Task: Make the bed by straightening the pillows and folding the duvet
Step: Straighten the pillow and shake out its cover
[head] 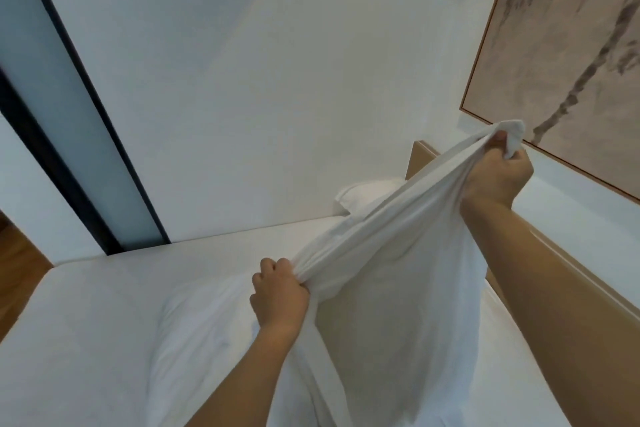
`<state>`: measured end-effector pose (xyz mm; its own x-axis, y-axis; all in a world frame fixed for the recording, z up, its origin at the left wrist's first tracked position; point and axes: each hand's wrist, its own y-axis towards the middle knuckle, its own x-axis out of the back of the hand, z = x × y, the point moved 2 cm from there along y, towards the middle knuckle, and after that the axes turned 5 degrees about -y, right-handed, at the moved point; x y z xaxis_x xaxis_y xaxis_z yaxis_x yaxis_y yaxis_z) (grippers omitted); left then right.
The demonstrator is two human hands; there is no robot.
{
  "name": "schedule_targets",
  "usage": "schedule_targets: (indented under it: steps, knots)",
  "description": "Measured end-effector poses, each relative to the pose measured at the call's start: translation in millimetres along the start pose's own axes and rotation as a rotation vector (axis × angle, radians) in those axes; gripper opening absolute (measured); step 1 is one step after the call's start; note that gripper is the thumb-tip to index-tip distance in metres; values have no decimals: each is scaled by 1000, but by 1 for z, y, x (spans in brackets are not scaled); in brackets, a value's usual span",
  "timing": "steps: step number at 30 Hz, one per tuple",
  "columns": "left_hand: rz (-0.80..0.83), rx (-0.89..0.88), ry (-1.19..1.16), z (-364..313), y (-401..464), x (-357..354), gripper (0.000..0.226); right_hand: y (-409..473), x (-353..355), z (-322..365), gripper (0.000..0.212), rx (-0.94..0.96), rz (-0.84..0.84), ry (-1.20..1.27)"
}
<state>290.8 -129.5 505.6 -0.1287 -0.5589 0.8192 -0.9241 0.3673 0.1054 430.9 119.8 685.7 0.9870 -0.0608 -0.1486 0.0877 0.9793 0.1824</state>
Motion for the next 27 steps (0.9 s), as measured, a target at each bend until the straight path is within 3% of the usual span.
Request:
schedule_targets:
  steps: [4, 7, 10, 13, 15, 16, 17, 19, 20, 21, 24, 27]
  knots:
    - [67, 76, -32, 28, 9, 18, 11, 2, -4, -13, 31, -66, 10, -46]
    - [-15, -14, 75, 7, 77, 76, 18, 5, -15, 13, 30, -63, -25, -56]
    - [-267, -190, 150, -78, 153, 186, 21, 61, -44, 77, 23, 43, -137, 122]
    - [-573, -342, 96, -178, 172, 285, 17, 174, -77, 124, 28, 137, -293, -7]
    - [-618, -378, -19, -214, 153, 282, 16, 148, -85, 147, 26, 268, -123, -181]
    - [-513, -387, -38, -216, 137, 248, 17, 103, -85, 148, 30, 397, 50, -329]
    - [-327, -380, -19, -207, 118, 200, 21, 58, -86, 132, 31, 552, 264, -560]
    - [76, -353, 69, -153, 80, 117, 27, 1, -69, 77, 34, 667, 617, -1059]
    - [122, -300, 52, -126, 76, 109, 28, 3, -54, 63, 44, 583, 594, -1069]
    - [78, -244, -5, -108, 85, 122, 28, 18, -39, 70, 52, 487, 458, -985]
    - [-211, -259, -30, -98, 112, 192, 15, 81, -9, 115, 63, 97, 97, -529]
    - [-469, -402, -71, -117, 98, 212, 6, 102, -28, 152, 69, 38, -44, -205]
